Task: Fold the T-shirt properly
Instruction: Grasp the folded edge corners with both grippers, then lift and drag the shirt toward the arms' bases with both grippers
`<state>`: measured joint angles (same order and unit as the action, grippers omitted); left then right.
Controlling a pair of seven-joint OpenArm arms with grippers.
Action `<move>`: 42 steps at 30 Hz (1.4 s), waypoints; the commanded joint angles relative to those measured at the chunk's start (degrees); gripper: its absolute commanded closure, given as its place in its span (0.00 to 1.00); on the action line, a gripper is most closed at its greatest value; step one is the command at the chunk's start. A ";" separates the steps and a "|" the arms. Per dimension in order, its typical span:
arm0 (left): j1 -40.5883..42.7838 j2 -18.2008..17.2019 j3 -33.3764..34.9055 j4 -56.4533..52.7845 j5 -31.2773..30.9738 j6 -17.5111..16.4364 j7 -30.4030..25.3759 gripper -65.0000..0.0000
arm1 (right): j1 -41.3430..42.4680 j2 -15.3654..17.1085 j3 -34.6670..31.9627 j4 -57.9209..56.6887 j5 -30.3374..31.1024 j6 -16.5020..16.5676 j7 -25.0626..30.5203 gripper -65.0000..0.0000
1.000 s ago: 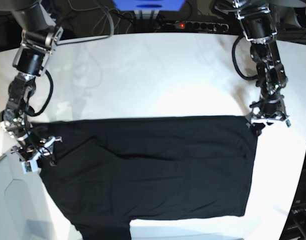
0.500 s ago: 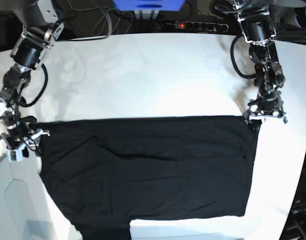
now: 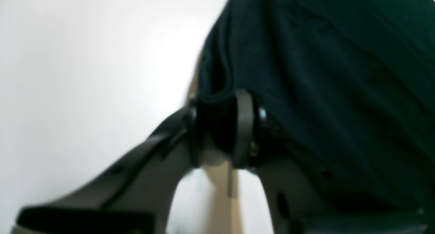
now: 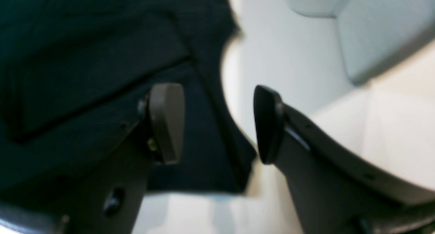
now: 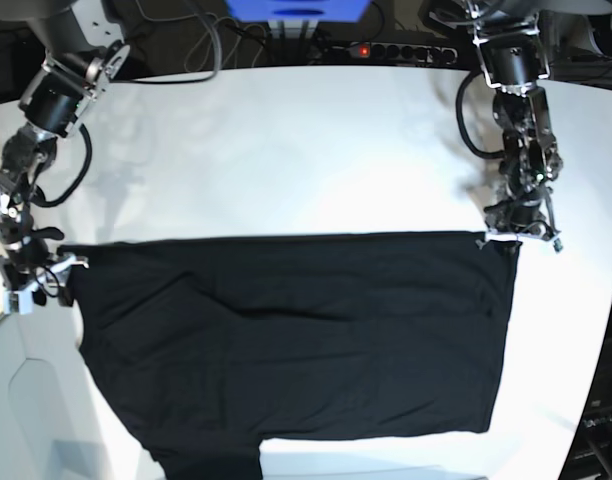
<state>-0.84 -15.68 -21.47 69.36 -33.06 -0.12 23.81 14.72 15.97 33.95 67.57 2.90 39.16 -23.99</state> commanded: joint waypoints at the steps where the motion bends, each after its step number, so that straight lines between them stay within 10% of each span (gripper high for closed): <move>1: -0.96 -0.80 0.07 1.01 -0.22 -0.19 -0.65 0.89 | 1.15 0.87 0.73 -0.45 0.49 0.10 1.00 0.48; 3: -0.96 -0.80 -0.20 1.01 -0.22 -0.19 -0.38 1.00 | 1.15 0.96 1.61 -2.74 0.49 0.10 1.00 0.48; 24: -1.05 -0.80 -0.28 0.83 -0.22 -0.19 -0.65 1.00 | -0.61 2.54 2.05 -12.93 0.49 0.18 1.09 0.50; 31: -0.52 -0.80 -0.37 1.36 -0.22 -0.19 -0.47 1.00 | -2.19 3.51 2.05 -12.49 0.58 0.27 1.00 0.98; 42: 6.95 -0.80 -1.16 12.35 -0.48 -0.01 -0.38 1.00 | -11.25 2.01 2.31 0.61 0.84 0.71 1.00 1.00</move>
<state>6.57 -15.46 -21.98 80.88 -33.43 -0.23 24.99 2.74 17.06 36.05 67.46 3.01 39.27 -23.83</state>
